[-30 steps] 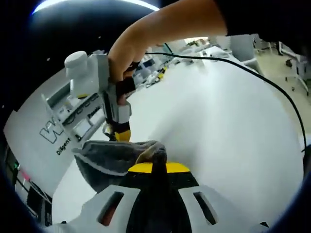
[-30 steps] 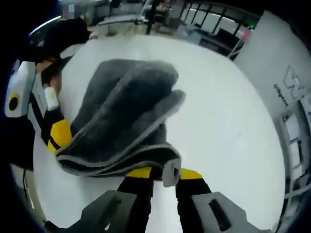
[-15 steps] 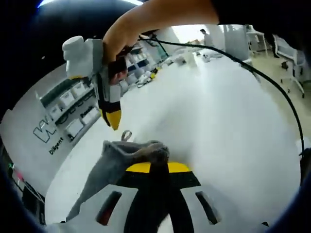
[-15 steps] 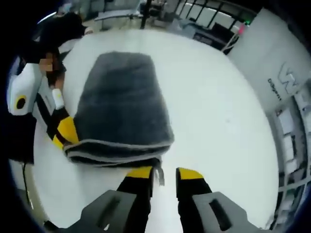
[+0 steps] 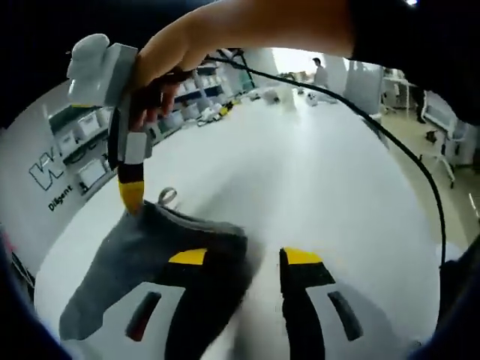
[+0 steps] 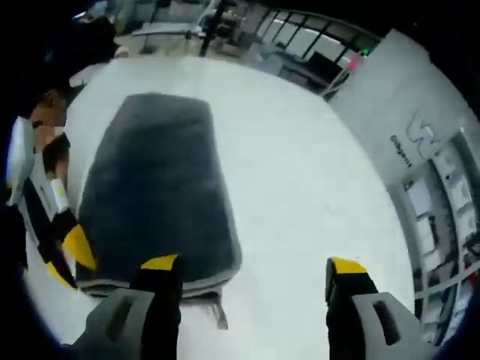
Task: Open the folded towel by lifting each exposed corner and separating the folded layers until the towel lies flat within the target outline without major curled edges
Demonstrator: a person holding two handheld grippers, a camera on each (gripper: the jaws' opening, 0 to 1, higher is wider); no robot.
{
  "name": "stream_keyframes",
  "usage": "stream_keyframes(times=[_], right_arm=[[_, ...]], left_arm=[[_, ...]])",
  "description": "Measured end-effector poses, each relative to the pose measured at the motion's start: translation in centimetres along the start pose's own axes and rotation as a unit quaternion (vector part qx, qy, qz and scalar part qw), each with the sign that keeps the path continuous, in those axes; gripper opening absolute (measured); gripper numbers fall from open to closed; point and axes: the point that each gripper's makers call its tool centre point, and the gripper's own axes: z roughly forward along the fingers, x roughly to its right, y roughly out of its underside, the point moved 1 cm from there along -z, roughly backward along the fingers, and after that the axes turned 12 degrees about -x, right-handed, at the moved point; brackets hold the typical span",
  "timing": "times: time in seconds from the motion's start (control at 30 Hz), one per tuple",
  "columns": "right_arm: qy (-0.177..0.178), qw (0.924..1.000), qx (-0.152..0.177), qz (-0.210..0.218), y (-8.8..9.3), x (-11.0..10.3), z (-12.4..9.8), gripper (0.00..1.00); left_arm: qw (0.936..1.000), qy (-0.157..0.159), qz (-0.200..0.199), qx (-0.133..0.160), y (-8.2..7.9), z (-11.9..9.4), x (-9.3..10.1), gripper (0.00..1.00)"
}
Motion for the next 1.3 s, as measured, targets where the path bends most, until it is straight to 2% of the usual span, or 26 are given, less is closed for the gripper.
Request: stream_keyframes(times=[0.07, 0.1, 0.13, 0.2, 0.3, 0.47, 0.6, 0.67, 0.77, 0.87, 0.93, 1.0, 1.1, 1.13, 1.17, 1.2, 1.27, 1.3], right_arm=[[0.021, 0.9997, -0.004, 0.011, 0.1, 0.7, -0.1, 0.99], [0.031, 0.9994, -0.006, 0.015, 0.1, 1.1, -0.1, 0.98], [0.03, 0.9993, -0.008, 0.02, 0.2, 1.3, 0.0, 1.0], [0.044, 0.9966, -0.014, 0.068, 0.6, 2.1, -0.4, 1.0], [0.045, 0.9946, 0.017, 0.093, -0.2, 2.7, -0.9, 1.0], [0.059, 0.9942, 0.021, 0.087, 0.0, 2.9, -1.3, 1.0], [0.09, 0.9859, 0.08, 0.116, -1.3, 3.7, -3.1, 1.0], [0.1, 0.9765, 0.118, 0.15, -2.0, 4.1, -4.3, 1.0], [0.118, 0.9585, 0.153, 0.21, -2.2, 5.2, -6.3, 1.0], [0.101, 0.9344, 0.22, 0.261, -3.2, 5.3, -9.2, 1.0], [0.101, 0.9263, 0.238, 0.274, -3.2, 5.2, -10.5, 1.0], [0.104, 0.9232, 0.247, 0.275, -3.2, 4.9, -11.3, 1.0], [0.092, 0.8995, 0.276, 0.326, -3.2, 4.3, -12.8, 1.0], [0.095, 0.8966, 0.283, 0.328, -3.1, 4.1, -13.2, 1.0], [0.099, 0.8957, 0.286, 0.326, -3.0, 3.7, -13.6, 1.0], [0.106, 0.8934, 0.288, 0.328, -2.8, 3.4, -13.9, 1.0], [0.129, 0.8888, 0.286, 0.334, -2.1, 3.0, -14.4, 1.0], [0.151, 0.8837, 0.288, 0.337, -1.7, 2.9, -14.7, 1.0]], left_arm=[[0.9999, -0.01, -0.011, 0.002, -0.1, -0.1, -0.3, 0.67], [0.9996, -0.023, -0.007, 0.012, -0.5, -0.2, -0.6, 0.82], [0.9994, -0.03, -0.009, 0.016, -0.6, -0.3, -0.8, 0.9], [0.9984, -0.041, -0.02, 0.032, -1.2, -0.6, -1.4, 0.99], [0.9947, -0.06, -0.054, 0.064, -2.2, -1.3, -2.7, 1.0], [0.9929, -0.055, -0.081, 0.068, -2.4, -2.3, -3.7, 1.0], [0.9909, -0.064, -0.087, 0.08, -2.3, -4.0, -5.4, 1.0], [0.989, -0.069, -0.096, 0.088, -2.2, -4.9, -6.5, 1.0], [0.9899, -0.068, -0.087, 0.089, -1.5, -6.4, -7.3, 1.0], [0.989, -0.076, -0.09, 0.089, -0.5, -8.3, -8.8, 1.0], [0.9867, -0.081, -0.1, 0.099, -0.2, -9.5, -9.8, 1.0], [0.9841, -0.091, -0.111, 0.104, 0.4, -10.9, -11.1, 1.0], [0.9801, -0.106, -0.125, 0.112, 1.3, -13.4, -13.1, 1.0], [0.9789, -0.106, -0.134, 0.112, 2.0, -14.5, -14.0, 1.0], [0.9779, -0.108, -0.139, 0.113, 2.3, -15.0, -14.5, 1.0], [0.9722, -0.123, -0.157, 0.123, 2.9, -16.3, -15.8, 1.0], [0.9701, -0.133, -0.161, 0.124, 3.6, -17.4, -16.7, 0.99], [0.9661, -0.145, -0.175, 0.122, 4.5, -18.3, -17.7, 0.98]])
